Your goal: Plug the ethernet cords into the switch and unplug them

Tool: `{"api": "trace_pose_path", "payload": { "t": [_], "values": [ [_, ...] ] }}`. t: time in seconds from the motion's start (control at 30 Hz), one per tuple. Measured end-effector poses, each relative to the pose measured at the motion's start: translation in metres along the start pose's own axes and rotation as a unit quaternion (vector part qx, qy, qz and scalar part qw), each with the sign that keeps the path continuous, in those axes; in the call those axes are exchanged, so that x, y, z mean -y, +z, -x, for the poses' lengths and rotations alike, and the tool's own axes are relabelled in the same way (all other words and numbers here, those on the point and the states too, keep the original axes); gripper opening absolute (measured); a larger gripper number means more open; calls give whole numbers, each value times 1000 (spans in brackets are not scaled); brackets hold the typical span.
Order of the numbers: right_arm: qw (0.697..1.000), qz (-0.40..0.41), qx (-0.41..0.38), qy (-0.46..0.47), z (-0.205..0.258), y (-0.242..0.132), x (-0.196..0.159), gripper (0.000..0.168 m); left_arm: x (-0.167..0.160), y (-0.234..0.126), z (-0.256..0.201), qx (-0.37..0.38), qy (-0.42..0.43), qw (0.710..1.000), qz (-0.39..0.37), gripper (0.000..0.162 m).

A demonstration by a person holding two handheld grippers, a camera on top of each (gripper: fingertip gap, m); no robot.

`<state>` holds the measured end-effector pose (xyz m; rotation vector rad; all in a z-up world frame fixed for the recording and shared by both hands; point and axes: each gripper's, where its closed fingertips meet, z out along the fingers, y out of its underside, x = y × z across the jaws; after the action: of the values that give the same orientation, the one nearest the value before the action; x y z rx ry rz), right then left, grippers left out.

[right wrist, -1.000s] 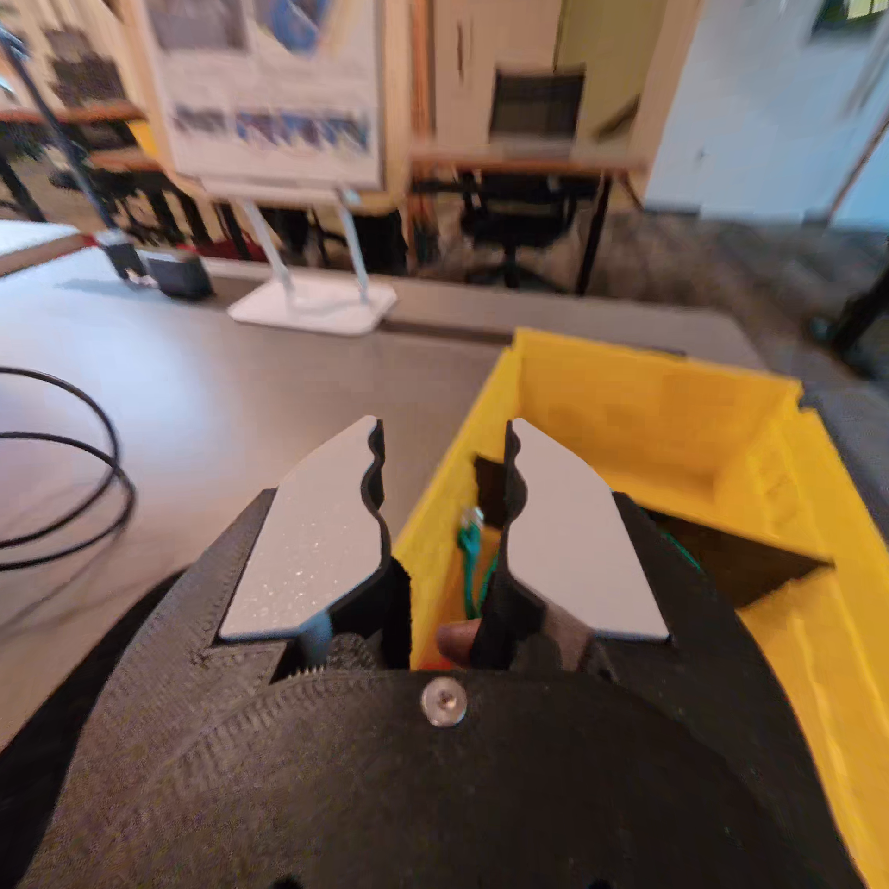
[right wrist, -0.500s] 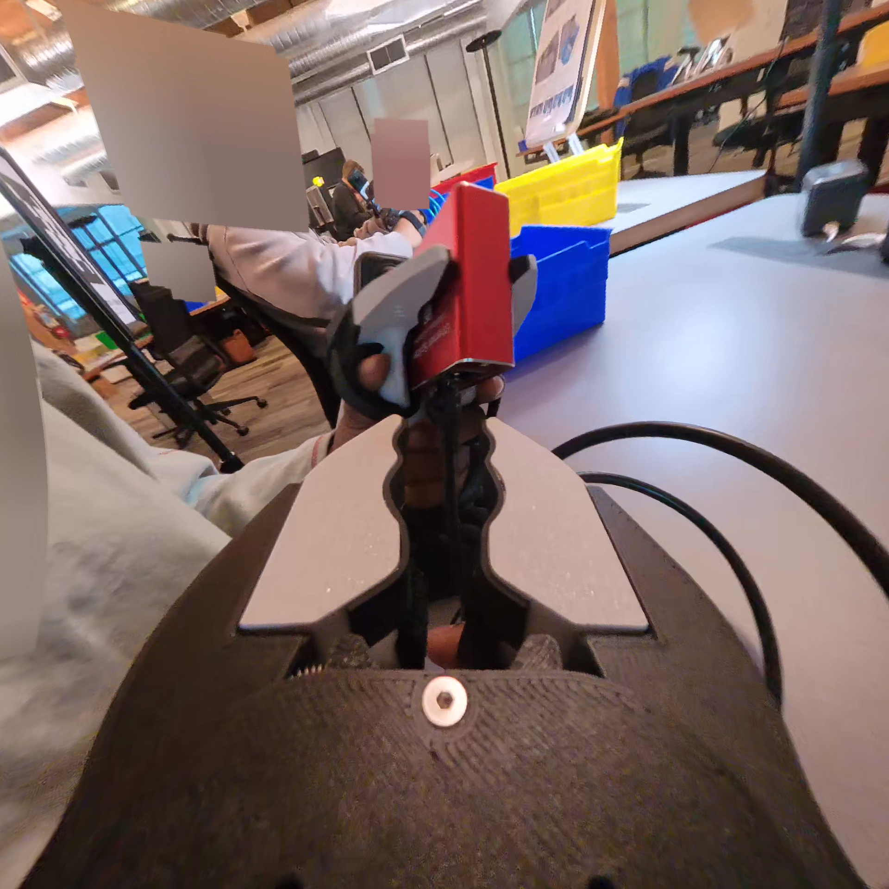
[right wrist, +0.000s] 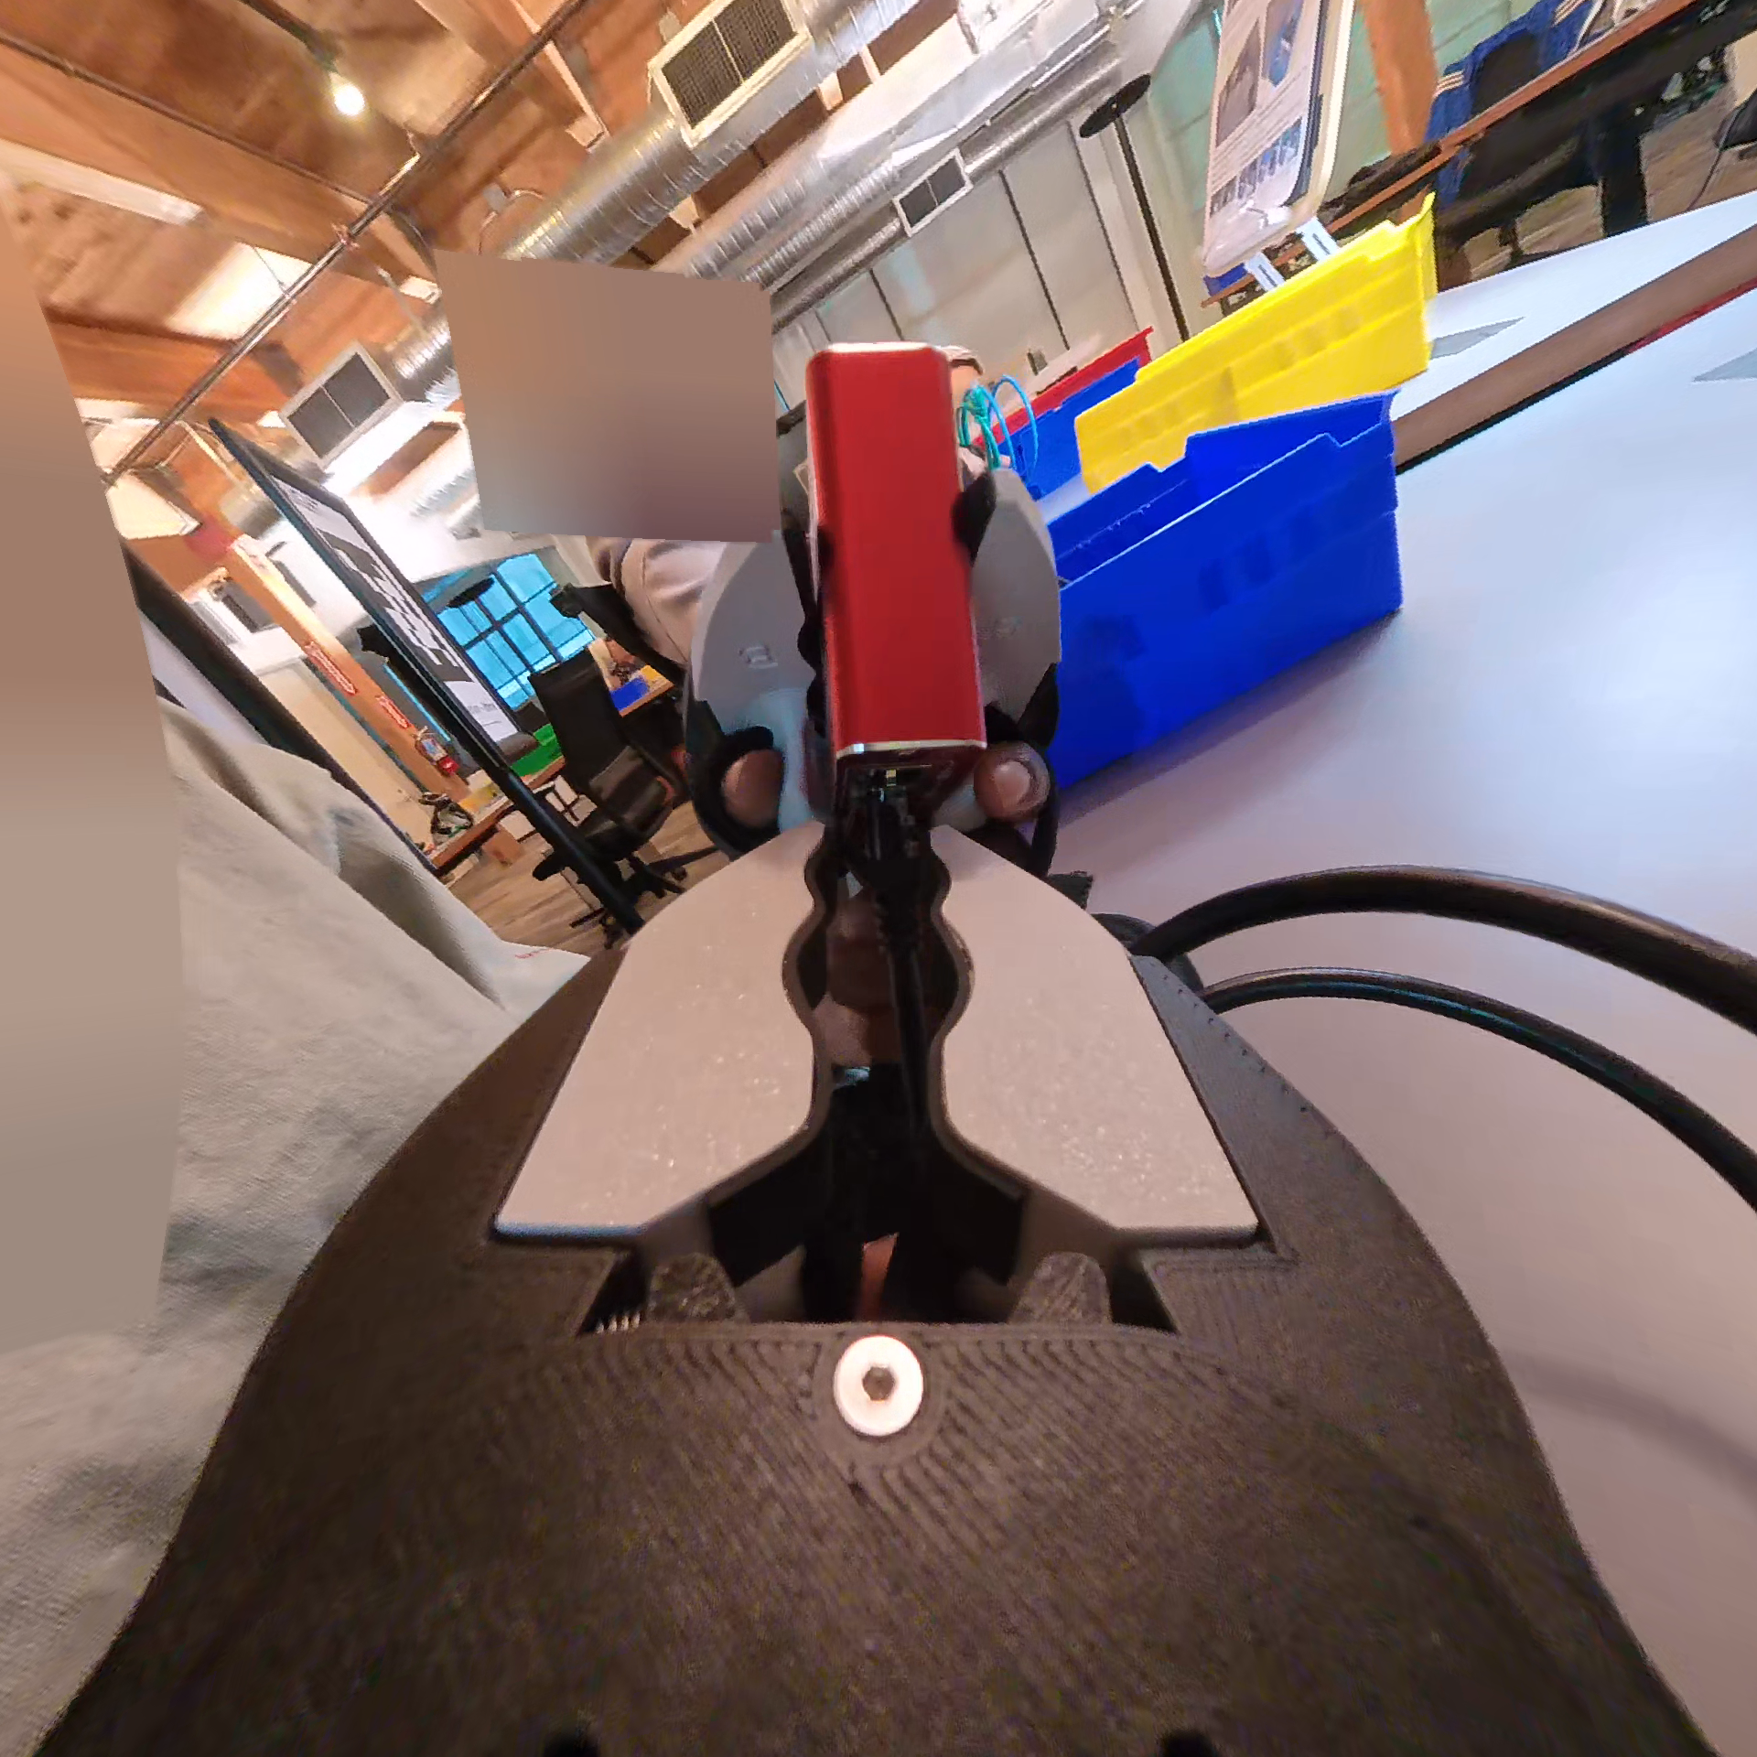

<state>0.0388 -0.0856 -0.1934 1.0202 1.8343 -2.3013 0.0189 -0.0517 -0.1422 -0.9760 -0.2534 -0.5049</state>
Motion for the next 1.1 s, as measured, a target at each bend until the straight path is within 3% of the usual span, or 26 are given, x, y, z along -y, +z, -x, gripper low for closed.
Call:
{"api": "trace_pose_path", "payload": {
  "t": [0.33,0.5,0.63,0.7,0.73,0.83,1.0,1.1],
  "values": [
    [998,-14,-5,-53,6,-4,1,14,-6,4,-24,-21,142,990,12,29],
    [992,-12,-45,-117,11,-4,2,14,-2,2,-33,-49,146,988,-1,29],
    [993,-34,-31,-104,17,2,4,14,10,-4,-41,-64,161,984,-36,29],
    [982,13,-128,-136,-14,-6,-12,13,44,-21,-54,-111,122,977,-136,29],
    [977,32,-157,-144,-26,-16,-21,13,53,-27,-47,-102,102,978,-149,29],
    [987,-29,-84,-133,6,-32,-2,13,54,-30,-31,-81,65,983,-153,29],
    [941,6,-170,-291,28,-70,36,13,24,-11,-25,-46,96,992,-66,29],
    [908,-18,-223,-353,47,-114,70,13,24,-12,-22,-44,74,994,-69,30]
  ]
}}
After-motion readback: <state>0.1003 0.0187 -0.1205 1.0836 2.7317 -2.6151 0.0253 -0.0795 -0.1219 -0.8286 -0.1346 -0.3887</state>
